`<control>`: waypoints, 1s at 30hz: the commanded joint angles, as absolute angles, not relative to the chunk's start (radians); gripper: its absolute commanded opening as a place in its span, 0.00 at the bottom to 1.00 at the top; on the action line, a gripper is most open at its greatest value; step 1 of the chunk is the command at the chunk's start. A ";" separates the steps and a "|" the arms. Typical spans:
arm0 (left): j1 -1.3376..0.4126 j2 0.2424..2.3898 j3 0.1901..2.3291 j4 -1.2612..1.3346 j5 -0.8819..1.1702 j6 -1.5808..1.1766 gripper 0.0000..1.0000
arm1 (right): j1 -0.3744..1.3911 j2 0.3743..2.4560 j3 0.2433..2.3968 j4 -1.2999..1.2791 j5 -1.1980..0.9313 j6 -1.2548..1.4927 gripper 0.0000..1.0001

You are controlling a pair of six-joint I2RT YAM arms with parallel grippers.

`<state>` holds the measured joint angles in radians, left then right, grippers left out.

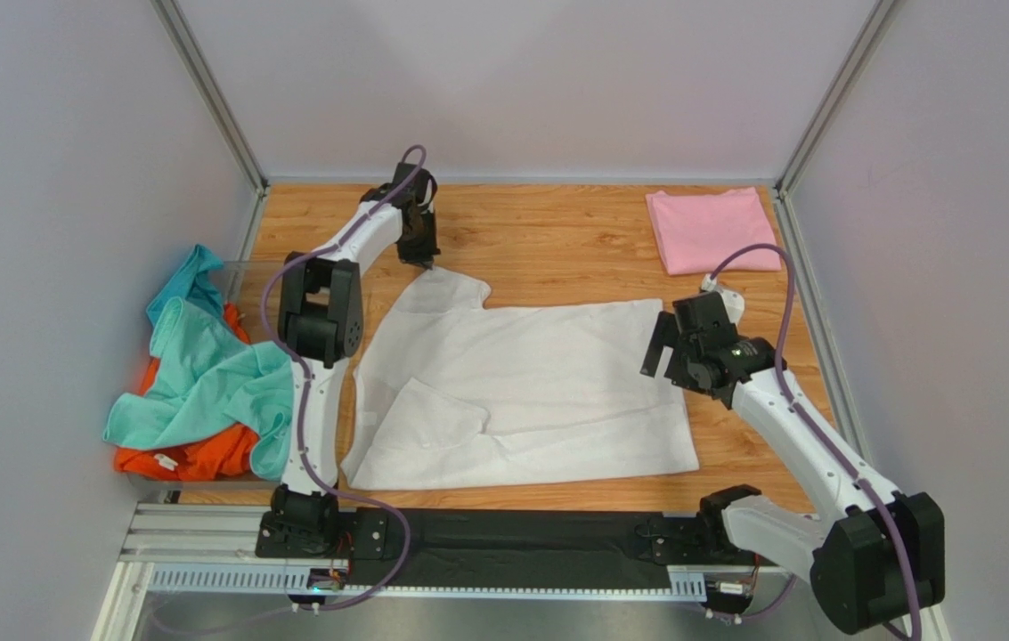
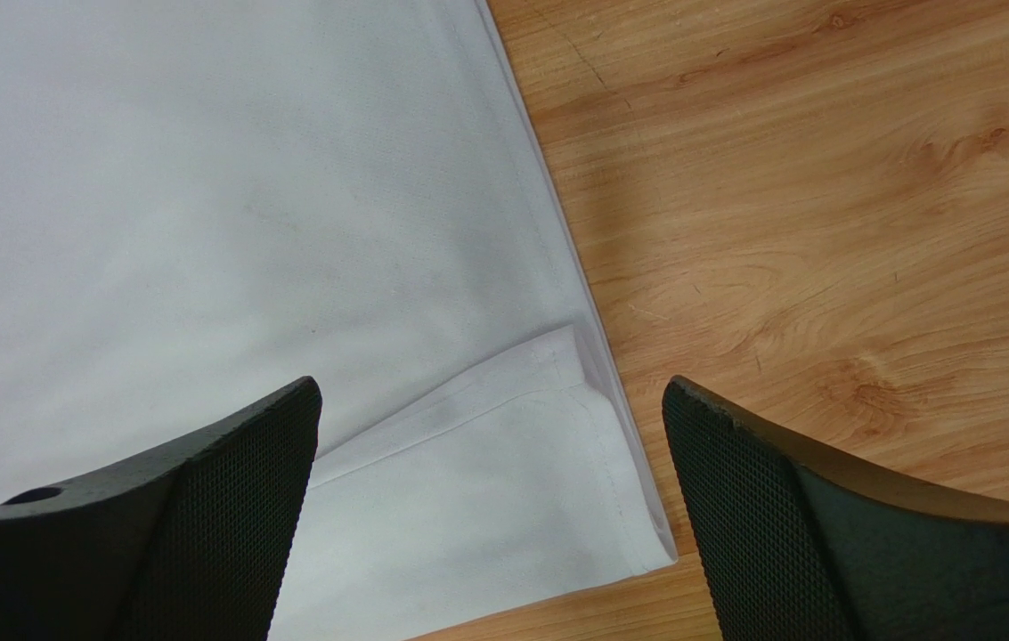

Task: Fold and stack the t-shirts
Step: Fold the tshirt

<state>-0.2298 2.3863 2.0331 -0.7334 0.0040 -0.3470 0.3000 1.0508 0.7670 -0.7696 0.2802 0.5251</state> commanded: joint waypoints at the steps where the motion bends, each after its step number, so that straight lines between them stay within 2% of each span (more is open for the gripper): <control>1: -0.256 2.268 1.900 -0.660 0.044 -0.296 0.00 | 0.299 1.098 0.817 -0.727 0.316 0.528 1.00; 6: -0.268 2.067 1.703 -0.511 0.055 -0.317 0.00 | 0.288 1.256 0.951 -0.709 0.347 0.564 1.00; 14: -0.293 1.858 1.485 -0.443 0.087 -0.330 0.00 | 0.206 1.557 1.172 -0.663 0.348 0.624 0.97; 17: -0.302 1.781 1.387 -0.379 0.081 -0.339 0.00 | 0.173 1.678 1.268 -0.641 0.344 0.624 0.89; 20: -0.304 1.730 1.330 -0.357 0.089 -0.350 0.00 | 0.144 1.800 1.373 -0.646 0.348 0.624 0.77; 23: -0.305 1.692 1.284 -0.328 0.089 -0.364 0.00 | 0.123 1.900 1.451 -0.654 0.301 0.606 0.52; 30: -0.305 1.648 1.224 -0.308 0.118 -0.368 0.00 | 0.123 2.003 1.516 -0.663 0.342 0.577 0.49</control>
<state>-0.3027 1.7042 1.2324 -0.3576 0.0967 -0.3569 0.1204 1.9785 1.4651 -0.6731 0.3134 0.5930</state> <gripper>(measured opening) 0.006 0.492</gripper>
